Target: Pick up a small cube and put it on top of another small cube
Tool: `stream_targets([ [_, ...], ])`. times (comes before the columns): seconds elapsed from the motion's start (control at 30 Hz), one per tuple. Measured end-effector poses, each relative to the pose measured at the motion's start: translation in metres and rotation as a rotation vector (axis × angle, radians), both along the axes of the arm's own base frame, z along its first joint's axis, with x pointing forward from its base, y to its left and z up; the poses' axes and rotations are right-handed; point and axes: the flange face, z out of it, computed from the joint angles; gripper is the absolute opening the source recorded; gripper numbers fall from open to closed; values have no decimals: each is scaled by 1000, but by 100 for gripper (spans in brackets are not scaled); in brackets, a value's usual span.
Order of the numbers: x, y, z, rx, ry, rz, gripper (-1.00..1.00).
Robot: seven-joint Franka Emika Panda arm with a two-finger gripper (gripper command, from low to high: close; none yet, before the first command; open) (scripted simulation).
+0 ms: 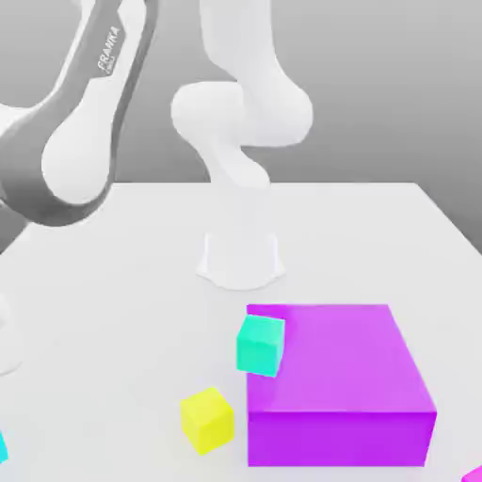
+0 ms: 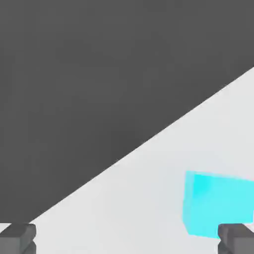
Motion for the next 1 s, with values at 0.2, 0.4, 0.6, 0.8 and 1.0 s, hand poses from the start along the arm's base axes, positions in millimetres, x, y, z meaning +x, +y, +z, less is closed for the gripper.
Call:
stream_targets([
  [0.2,-19,-24,-94,-10,63,-49,0],
  [0.4,-19,-24,-102,-8,63,-51,-100],
  [0.6,-19,-21,-47,-3,62,-49,-100],
  [0.8,-3,74,0,93,36,26,-100],
  [1.0,-7,184,47,134,34,149,-100],
])
